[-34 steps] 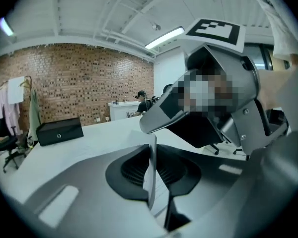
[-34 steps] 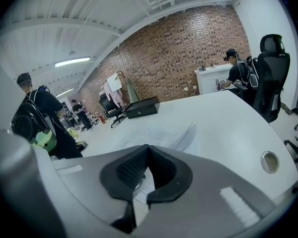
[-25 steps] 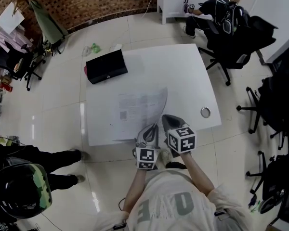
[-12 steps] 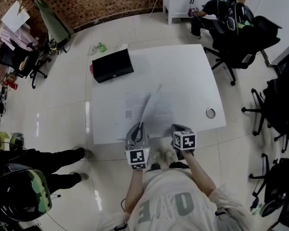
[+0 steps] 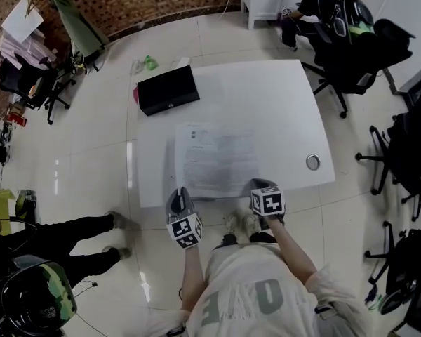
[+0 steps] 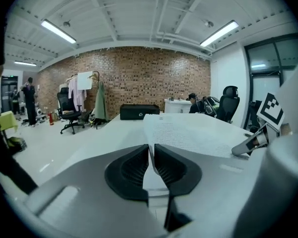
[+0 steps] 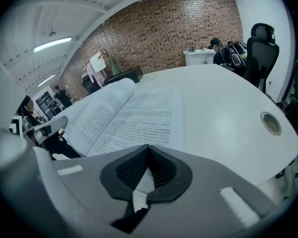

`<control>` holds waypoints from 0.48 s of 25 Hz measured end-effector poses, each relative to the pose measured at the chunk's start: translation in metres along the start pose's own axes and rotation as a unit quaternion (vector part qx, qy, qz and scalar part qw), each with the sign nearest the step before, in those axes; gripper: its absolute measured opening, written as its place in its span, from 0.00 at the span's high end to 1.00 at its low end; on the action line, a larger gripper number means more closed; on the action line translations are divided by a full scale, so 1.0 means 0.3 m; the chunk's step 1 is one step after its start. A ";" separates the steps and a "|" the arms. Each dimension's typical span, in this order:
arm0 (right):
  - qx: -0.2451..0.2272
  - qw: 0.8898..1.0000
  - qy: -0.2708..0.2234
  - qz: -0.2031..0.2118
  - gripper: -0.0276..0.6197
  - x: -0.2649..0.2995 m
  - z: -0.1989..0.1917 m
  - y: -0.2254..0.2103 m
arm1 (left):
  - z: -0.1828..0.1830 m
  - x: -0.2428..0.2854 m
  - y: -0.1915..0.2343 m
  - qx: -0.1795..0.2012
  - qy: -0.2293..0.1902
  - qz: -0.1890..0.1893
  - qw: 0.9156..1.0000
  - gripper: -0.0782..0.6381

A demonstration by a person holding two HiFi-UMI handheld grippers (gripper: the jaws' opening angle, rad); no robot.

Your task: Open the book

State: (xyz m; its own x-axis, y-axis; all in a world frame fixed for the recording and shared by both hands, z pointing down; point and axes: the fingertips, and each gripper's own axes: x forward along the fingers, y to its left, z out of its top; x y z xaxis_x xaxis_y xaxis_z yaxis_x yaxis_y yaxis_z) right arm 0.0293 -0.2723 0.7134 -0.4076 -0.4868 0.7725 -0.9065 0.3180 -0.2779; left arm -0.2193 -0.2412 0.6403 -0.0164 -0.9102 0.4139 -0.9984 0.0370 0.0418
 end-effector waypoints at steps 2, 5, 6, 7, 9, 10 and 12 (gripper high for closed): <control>0.001 1.000 -0.002 -0.004 0.95 0.007 0.015 -0.008 | -0.051 -0.003 0.025 -0.017 0.012 0.011 1.000 0.81; 0.002 1.000 -0.004 -0.011 0.95 0.011 0.028 -0.020 | -0.126 -0.003 0.035 -0.044 0.028 0.022 0.998 0.80; 0.001 1.000 -0.005 -0.012 0.95 0.011 0.029 -0.021 | -0.147 -0.001 0.038 -0.057 0.032 0.025 0.998 0.80; 0.000 1.000 -0.006 -0.013 0.95 0.013 0.028 -0.022 | -0.163 0.000 0.040 -0.070 0.036 0.027 0.997 0.80; -0.003 1.000 -0.008 -0.014 0.95 0.015 0.026 -0.021 | -0.185 0.008 0.043 -0.080 0.042 0.029 0.995 0.79; -0.005 1.000 -0.009 -0.014 0.95 0.015 0.026 -0.019 | -0.192 0.012 0.046 -0.079 0.045 0.029 0.995 0.79; -0.004 1.000 -0.011 -0.013 0.95 0.016 0.029 -0.013 | -0.199 0.021 0.055 -0.076 0.048 0.030 0.996 0.78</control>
State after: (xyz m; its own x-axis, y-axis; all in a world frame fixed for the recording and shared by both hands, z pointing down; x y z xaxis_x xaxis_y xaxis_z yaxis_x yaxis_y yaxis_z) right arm 0.0298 -0.2830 0.7131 -0.3869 -0.5129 0.7663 -0.9157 0.3117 -0.2536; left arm -0.2328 -0.2216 0.6979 -0.0633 -0.8612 0.5042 -0.9762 0.1584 0.1479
